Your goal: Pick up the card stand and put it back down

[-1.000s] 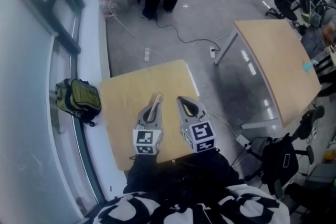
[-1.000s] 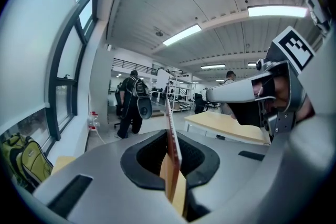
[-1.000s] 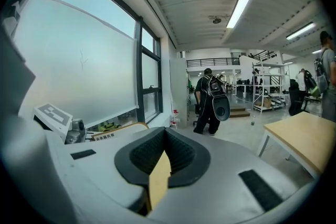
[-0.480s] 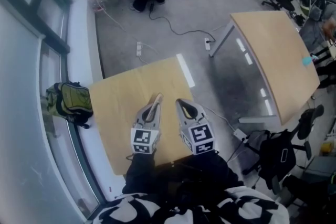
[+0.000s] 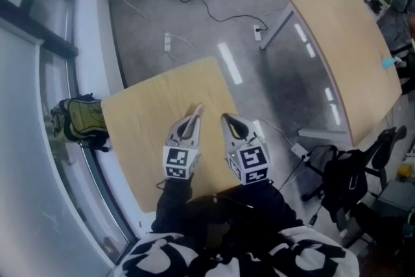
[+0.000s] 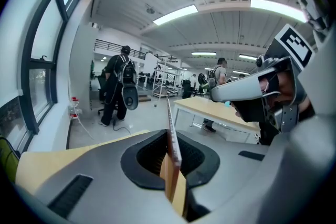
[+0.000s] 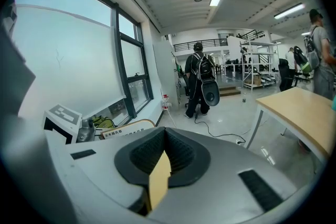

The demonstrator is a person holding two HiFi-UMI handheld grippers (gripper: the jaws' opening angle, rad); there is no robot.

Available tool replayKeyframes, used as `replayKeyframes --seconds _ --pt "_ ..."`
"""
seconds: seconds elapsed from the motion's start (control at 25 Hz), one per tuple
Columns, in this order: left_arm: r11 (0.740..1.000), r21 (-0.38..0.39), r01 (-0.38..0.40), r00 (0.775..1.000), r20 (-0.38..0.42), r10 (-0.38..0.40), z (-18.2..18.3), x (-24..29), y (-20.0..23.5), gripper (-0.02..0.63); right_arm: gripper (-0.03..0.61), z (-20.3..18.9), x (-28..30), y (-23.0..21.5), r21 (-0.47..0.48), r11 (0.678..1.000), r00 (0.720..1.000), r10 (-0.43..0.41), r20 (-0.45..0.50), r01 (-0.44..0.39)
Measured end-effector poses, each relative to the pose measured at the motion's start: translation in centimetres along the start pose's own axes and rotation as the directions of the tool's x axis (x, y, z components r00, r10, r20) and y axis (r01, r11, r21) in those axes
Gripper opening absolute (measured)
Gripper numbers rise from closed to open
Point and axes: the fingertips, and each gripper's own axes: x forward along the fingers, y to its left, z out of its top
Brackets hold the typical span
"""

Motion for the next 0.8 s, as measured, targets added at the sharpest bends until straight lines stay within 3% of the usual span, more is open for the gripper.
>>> replayKeyframes --seconds 0.44,0.8 --pt "0.995 0.051 0.090 0.994 -0.073 -0.086 -2.0 6.0 0.6 0.018 0.018 -2.0 2.6 -3.9 0.066 0.997 0.997 -0.034 -0.063 0.038" --pt "0.970 0.118 0.211 0.976 -0.085 -0.201 -1.5 11.0 1.6 0.018 0.018 -3.1 5.1 -6.1 0.104 0.993 0.995 -0.039 -0.092 0.048"
